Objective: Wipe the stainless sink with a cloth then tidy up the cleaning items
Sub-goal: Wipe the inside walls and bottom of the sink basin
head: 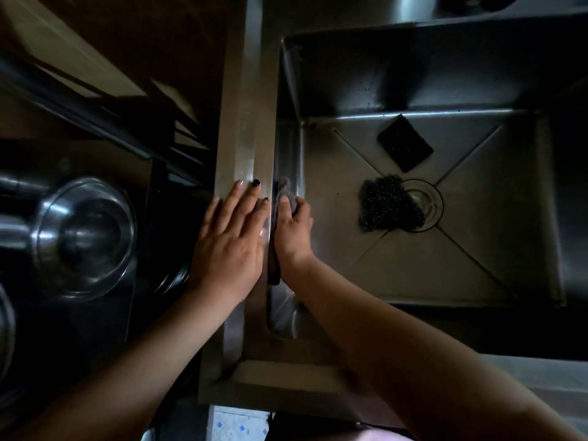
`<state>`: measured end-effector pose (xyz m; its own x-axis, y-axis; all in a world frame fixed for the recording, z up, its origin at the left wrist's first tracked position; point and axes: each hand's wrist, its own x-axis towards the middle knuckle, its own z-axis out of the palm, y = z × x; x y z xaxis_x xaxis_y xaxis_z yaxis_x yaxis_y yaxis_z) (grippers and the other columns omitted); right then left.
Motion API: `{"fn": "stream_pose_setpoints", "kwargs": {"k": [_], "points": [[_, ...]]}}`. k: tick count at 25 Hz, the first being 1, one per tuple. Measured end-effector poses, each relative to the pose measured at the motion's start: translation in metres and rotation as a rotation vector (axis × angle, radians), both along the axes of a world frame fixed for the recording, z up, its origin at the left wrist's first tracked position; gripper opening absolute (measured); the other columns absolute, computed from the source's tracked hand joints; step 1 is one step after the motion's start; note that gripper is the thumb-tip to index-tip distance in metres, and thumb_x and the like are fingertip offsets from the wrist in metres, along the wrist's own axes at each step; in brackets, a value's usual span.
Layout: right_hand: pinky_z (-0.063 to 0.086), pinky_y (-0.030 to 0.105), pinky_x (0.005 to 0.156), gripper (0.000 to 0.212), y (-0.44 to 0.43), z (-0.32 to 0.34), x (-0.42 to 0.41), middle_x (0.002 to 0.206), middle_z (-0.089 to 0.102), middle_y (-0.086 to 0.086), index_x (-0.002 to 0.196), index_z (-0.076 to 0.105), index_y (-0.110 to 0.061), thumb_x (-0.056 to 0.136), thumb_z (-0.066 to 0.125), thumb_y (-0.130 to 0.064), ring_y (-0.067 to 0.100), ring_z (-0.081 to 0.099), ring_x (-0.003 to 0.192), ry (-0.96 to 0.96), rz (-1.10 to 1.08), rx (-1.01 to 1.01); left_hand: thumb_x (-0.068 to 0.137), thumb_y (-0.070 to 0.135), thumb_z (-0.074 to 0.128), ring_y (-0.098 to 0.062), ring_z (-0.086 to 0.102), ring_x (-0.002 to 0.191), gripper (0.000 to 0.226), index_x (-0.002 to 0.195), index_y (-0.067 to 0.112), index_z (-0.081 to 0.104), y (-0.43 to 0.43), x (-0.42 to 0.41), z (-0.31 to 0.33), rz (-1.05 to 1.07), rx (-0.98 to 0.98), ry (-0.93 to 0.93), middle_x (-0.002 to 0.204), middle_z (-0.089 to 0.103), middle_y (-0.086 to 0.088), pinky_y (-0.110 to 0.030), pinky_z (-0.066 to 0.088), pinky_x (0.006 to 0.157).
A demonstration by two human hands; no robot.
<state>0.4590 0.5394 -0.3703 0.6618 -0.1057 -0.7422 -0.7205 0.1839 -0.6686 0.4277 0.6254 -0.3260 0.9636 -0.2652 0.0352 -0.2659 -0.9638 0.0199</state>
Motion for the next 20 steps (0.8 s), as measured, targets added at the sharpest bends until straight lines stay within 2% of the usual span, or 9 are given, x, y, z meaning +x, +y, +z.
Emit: {"fn": "stream_pose_setpoints", "kwargs": {"k": [2,5,11,14,20], "points": [[0.03,0.039,0.107,0.036,0.003,-0.02,0.0,0.131,0.037,0.012,0.126,0.04,-0.017,0.096,0.037,-0.037,0.028,0.041,0.12,0.019,0.042,-0.057,0.086,0.018,0.035,-0.03,0.033,0.134,0.044,0.123,0.007,0.055,0.001,0.0,-0.001,-0.005,0.018,0.004,0.139,0.046,-0.011,-0.048,0.021,0.11],[0.027,0.037,0.108,0.041,0.004,-0.056,-0.004,0.134,0.035,0.016,0.131,0.038,-0.015,0.096,0.036,-0.038,0.033,0.037,0.125,0.08,0.074,-0.132,0.086,0.018,0.034,-0.029,0.031,0.135,0.045,0.125,0.008,0.053,0.0,-0.001,-0.001,-0.003,0.017,0.006,0.14,0.046,-0.011,-0.047,0.02,0.111],[0.026,0.042,0.105,0.045,0.004,-0.112,-0.014,0.138,0.034,0.022,0.131,0.037,-0.014,0.097,0.032,-0.042,0.04,0.035,0.126,0.327,0.245,-0.273,0.087,0.017,0.037,-0.027,0.031,0.135,0.042,0.126,0.009,0.052,0.002,-0.001,-0.005,-0.008,0.003,-0.021,0.14,0.045,-0.009,-0.042,0.016,0.112],[0.025,0.045,0.107,0.049,0.004,-0.114,-0.021,0.139,0.031,0.022,0.133,0.034,-0.014,0.096,0.029,-0.046,0.04,0.035,0.126,0.447,0.273,-0.252,0.087,0.016,0.039,-0.027,0.032,0.135,0.041,0.125,0.01,0.053,0.002,0.0,-0.006,-0.004,0.002,-0.033,0.14,0.046,-0.008,-0.042,0.017,0.112],[0.021,0.043,0.111,0.056,0.006,-0.087,-0.03,0.143,0.031,0.021,0.136,0.033,-0.01,0.096,0.025,-0.049,0.037,0.032,0.13,0.602,0.309,-0.243,0.085,0.017,0.038,-0.028,0.036,0.134,0.042,0.123,0.01,0.055,0.001,0.0,-0.004,0.014,0.005,-0.043,0.139,0.047,-0.008,-0.045,0.023,0.11]]}}
